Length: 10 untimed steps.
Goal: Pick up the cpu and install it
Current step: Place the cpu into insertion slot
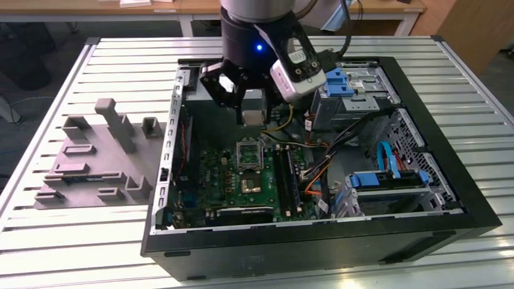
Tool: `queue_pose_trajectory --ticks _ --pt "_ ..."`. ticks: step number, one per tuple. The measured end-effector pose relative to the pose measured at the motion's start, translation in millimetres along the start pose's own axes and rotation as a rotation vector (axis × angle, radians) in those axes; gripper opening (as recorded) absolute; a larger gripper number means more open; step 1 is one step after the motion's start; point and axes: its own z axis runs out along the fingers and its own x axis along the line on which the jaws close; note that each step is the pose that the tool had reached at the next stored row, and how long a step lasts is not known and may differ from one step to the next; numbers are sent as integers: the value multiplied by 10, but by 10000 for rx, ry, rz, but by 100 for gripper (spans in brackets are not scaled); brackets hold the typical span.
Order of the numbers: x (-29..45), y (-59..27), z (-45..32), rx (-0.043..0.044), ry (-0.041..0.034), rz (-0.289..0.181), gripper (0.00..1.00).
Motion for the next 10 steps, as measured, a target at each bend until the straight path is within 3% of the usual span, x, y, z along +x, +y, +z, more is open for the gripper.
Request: queue_pose_trajectory --ticks 10 --pt "-23 -42 181 0 0 -4 47"
